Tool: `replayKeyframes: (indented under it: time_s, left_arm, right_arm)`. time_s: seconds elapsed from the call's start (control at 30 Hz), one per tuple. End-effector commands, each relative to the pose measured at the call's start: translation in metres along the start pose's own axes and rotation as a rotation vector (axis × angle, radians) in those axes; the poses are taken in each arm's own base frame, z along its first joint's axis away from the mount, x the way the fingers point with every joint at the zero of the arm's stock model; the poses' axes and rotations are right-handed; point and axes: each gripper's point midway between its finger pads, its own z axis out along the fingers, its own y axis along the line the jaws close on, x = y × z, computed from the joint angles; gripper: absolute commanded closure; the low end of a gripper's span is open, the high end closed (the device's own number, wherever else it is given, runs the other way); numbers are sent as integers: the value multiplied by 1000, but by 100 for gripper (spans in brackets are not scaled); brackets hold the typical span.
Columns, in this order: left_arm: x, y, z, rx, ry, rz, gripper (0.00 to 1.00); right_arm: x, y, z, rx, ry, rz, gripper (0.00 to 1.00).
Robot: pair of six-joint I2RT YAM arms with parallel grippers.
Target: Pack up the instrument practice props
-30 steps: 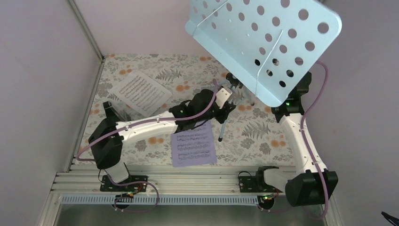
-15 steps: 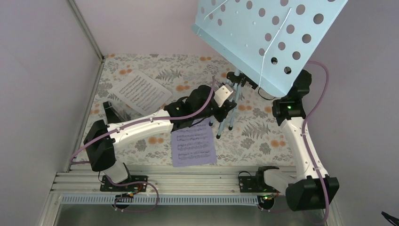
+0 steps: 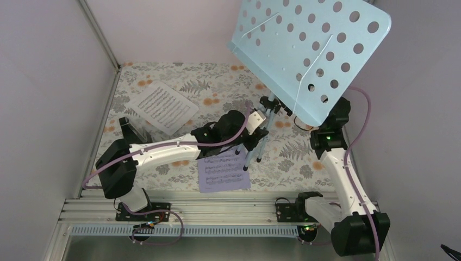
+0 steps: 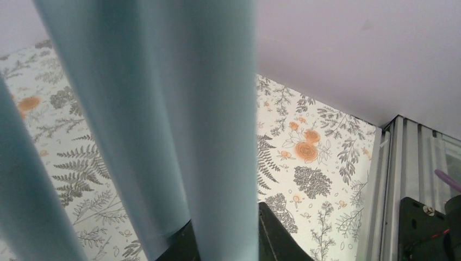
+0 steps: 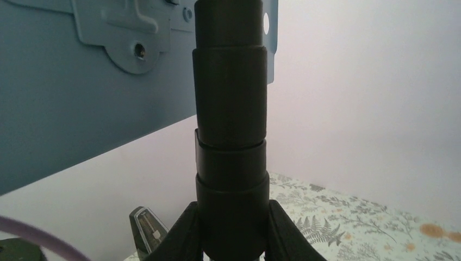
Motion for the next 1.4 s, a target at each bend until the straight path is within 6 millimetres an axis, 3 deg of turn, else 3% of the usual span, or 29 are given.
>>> replayKeyframes:
  time_s: [0.0,0.1,0.2,0.4,0.53,0.9,1.3,1.37]
  left_arm:
    - [-46,-13,-11,38,-189,60,80]
    - [-29,-7,-8,16,-158,67,71]
    - [-16,-2,-12,13,-151,78,54]
    - [-10,-3,-26,39,-178,81,27]
    - [-13,5,-26,29,-191,60,2]
    - [-30,8,15,91,-211,40,0]
    - [-23,13,49,92,-200,-31,0]
    - [-23,12,54,104,-193,-31,4]
  right_arm:
    - [-51,19,-11,28,-182,-112,96]
    - [-51,19,-12,37,-187,-114,96]
    - [-52,19,-13,43,-192,-116,96]
    - [-52,19,-13,37,-197,-113,96]
    - [-53,21,-13,31,-197,-112,96]
    - [-53,22,-14,21,-208,-105,96]
    - [-66,32,-25,33,-270,-129,96]
    - [-70,35,-27,37,-282,-139,96]
